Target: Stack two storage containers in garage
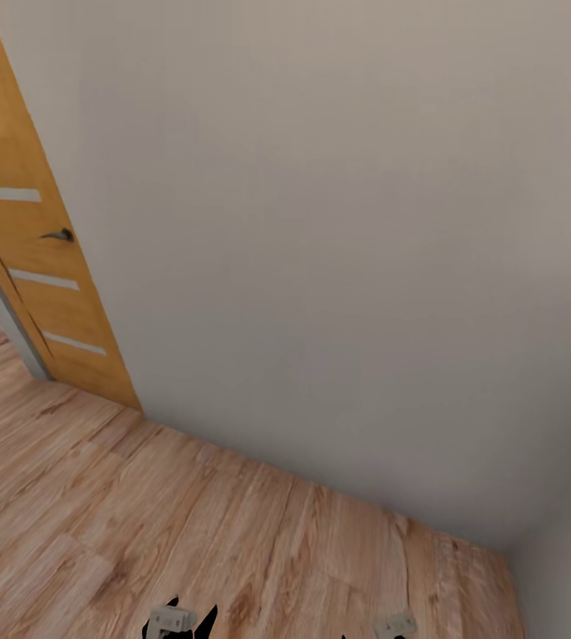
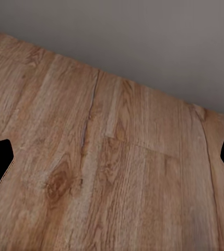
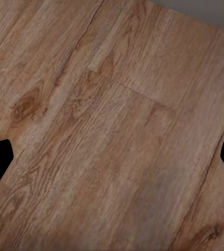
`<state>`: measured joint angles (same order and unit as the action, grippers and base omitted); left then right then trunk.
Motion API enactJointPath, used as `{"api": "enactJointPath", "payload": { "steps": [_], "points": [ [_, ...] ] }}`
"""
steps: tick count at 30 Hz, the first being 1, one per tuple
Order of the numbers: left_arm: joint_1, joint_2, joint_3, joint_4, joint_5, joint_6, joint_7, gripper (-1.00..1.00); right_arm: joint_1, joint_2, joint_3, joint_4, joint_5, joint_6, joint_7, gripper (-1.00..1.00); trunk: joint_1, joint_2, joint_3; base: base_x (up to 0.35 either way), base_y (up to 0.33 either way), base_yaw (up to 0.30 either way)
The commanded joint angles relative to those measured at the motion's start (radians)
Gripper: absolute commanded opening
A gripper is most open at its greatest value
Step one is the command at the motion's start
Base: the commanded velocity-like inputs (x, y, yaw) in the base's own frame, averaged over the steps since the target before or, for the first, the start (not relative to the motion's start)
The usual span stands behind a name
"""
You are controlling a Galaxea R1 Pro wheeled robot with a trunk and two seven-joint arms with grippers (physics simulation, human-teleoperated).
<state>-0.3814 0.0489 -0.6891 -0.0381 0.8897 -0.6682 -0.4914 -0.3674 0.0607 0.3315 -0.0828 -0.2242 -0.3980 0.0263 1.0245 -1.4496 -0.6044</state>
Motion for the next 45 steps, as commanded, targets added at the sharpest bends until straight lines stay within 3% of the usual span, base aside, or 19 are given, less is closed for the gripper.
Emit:
{"api": "enactJointPath", "payload": {
  "steps": [1, 23, 45],
  "points": [
    [-0.001, 0.0, -0.005, 0.0, 0.011, -0.001, -0.007, 1.0, -0.001, 0.0, 0.006, 0.001, -0.011, -0.004, 0.003, 1.0, 0.0, 0.0, -0.001, 0.296, 0.0, 0.085],
    [-0.001, 0.0, -0.004, 0.0, 0.011, 0.002, -0.006, 1.0, -0.001, 0.0, 0.006, 0.001, -0.011, -0.005, 0.003, 1.0, 0.0, 0.0, -0.017, 0.266, 0.005, 0.223],
    [-0.001, 0.0, -0.001, 0.0, 0.011, 0.016, -0.006, 1.0, -0.001, 0.001, 0.006, 0.002, -0.011, -0.005, 0.002, 1.0, 0.0, 0.0, -0.035, 0.266, 0.137, 0.249]
  ]
}}
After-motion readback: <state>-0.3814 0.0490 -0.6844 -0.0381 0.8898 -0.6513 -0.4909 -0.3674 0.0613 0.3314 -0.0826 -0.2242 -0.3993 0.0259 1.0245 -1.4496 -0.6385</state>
